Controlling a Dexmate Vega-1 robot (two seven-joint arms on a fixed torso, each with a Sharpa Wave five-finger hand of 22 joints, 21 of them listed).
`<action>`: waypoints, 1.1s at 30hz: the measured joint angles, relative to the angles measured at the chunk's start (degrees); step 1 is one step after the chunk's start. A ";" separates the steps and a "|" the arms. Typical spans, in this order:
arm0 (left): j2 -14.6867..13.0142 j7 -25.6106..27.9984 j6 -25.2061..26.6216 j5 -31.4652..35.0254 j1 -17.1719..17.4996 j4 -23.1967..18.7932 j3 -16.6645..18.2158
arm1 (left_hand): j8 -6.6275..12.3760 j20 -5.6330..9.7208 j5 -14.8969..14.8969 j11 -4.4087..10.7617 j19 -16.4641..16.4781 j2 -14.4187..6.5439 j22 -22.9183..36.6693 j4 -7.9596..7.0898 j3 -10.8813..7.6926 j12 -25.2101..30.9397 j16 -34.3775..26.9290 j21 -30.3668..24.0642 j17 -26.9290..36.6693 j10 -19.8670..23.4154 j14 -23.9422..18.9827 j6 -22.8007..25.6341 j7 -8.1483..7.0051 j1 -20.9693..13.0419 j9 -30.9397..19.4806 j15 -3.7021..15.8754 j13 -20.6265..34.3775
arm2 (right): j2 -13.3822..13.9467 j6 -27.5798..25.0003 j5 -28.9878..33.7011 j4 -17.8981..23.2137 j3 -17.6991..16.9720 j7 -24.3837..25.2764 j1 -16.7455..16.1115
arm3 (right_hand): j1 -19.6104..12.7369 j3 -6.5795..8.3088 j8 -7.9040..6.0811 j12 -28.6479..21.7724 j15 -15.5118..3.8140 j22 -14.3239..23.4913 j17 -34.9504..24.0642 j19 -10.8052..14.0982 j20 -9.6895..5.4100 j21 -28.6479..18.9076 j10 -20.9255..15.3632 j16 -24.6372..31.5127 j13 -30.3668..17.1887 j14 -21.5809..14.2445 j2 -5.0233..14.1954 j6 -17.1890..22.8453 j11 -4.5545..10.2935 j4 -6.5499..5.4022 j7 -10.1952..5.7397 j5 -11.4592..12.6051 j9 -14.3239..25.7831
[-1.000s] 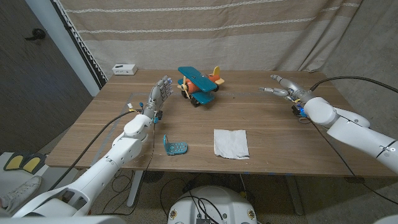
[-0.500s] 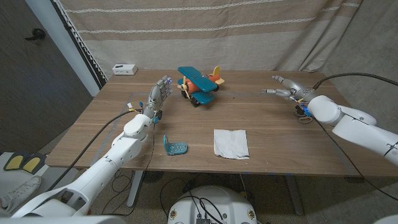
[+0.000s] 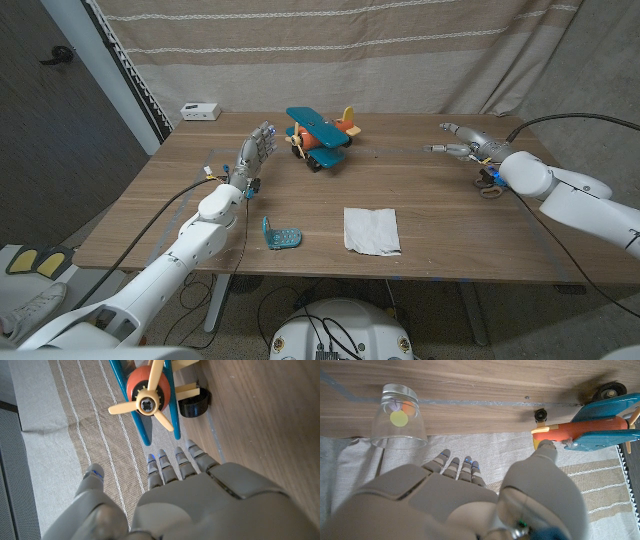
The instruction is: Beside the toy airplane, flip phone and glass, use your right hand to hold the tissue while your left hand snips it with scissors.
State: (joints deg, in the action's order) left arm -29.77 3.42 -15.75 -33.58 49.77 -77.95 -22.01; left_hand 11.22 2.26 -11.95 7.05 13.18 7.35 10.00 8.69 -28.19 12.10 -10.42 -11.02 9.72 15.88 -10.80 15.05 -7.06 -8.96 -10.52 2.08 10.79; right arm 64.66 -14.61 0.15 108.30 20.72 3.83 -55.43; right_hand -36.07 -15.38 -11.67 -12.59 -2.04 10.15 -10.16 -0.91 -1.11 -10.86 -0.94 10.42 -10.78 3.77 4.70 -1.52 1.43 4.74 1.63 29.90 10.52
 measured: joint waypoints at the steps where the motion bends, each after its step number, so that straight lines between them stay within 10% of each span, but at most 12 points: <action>1: 0.00 0.00 0.00 0.00 0.01 -0.03 0.01 | 0.00 0.00 0.00 0.31 0.00 0.02 0.00 0.00 0.00 0.00 -0.21 0.00 0.00 0.50 -0.55 0.09 0.09 0.01 0.00 0.09 0.00 | 0.12 -0.02 0.05 0.02 0.00 -0.08 0.01 | 0.00 0.00 0.00 0.00 0.00 0.00 0.00 0.00 0.00 0.00 0.00 0.00 0.00 0.00 0.00 0.21 0.00 0.00 -0.21 0.00 0.00; 33: 0.68 -0.79 -0.90 -0.95 0.60 0.46 0.11 | 0.25 0.00 0.00 0.62 0.00 0.15 0.00 0.00 0.00 0.43 -0.22 0.00 0.00 2.40 -1.09 1.34 0.32 -0.12 0.00 0.06 0.00 | 3.91 -1.41 1.58 1.69 -1.99 0.67 -3.18 | -1.50 -0.18 -0.22 -1.00 0.20 -0.13 0.00 1.68 0.17 -0.45 -2.48 0.44 0.00 -3.06 -0.01 1.74 1.43 0.65 -0.92 0.22 0.00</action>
State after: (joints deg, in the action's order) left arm -29.09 2.63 -16.66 -34.53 50.37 -77.48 -21.90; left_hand 11.46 2.26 -11.95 7.67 13.18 7.51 10.00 8.68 -28.19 12.54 -10.65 -11.02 9.72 18.28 -11.89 16.39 -6.74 -9.08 -10.52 2.15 10.79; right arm 68.57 -16.03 1.72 109.99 18.73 4.50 -58.60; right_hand -37.57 -15.56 -11.89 -13.59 -1.84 10.02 -10.16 0.76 -0.94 -11.31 -3.42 10.86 -10.78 0.71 4.70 0.22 2.86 5.39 0.71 30.12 10.52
